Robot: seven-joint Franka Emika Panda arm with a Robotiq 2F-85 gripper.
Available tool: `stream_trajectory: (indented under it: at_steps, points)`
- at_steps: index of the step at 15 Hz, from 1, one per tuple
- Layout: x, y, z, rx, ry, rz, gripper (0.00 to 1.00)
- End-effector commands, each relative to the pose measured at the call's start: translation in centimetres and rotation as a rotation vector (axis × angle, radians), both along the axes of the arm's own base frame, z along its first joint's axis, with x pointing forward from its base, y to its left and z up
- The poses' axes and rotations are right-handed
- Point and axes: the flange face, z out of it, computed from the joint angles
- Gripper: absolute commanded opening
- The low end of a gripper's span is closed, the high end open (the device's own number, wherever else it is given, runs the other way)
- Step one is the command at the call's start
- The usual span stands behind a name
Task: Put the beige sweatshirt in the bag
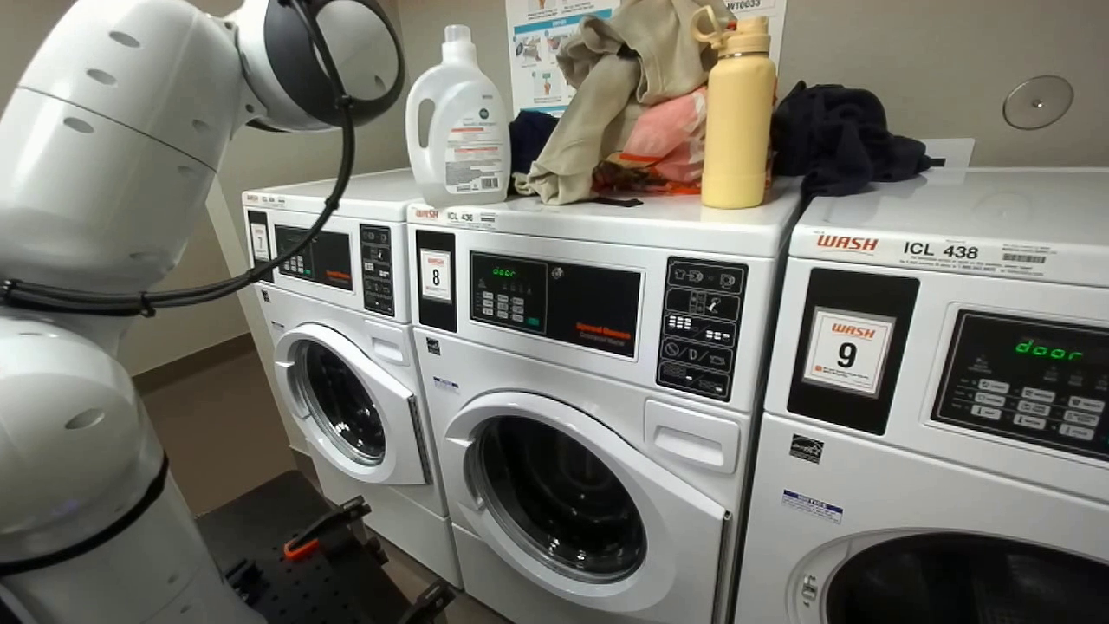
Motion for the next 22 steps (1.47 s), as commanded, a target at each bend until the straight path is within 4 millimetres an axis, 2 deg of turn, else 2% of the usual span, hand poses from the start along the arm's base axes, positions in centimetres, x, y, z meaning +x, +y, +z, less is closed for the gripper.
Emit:
stream_trajectory:
  at_steps: [1,4,7,13,17,20,22]
  points:
    - [0.2,-1.3,-1.5,0.01,0.187,0.063,1.0]
    - [0.7,-1.4,-3.5,0.055,0.334,0.134,1.0]
    - [0.4,-1.8,-5.5,0.083,0.508,0.184,1.0]
    - [-2.6,-2.6,-8.1,0.104,0.835,0.278,1.0]
    - [-4.4,-2.1,-9.7,0.107,1.019,0.381,1.0]
    - [-3.9,-1.4,-11.5,0.098,1.093,0.402,1.0]
    - [-2.7,-0.7,-13.4,0.078,1.113,0.386,1.0]
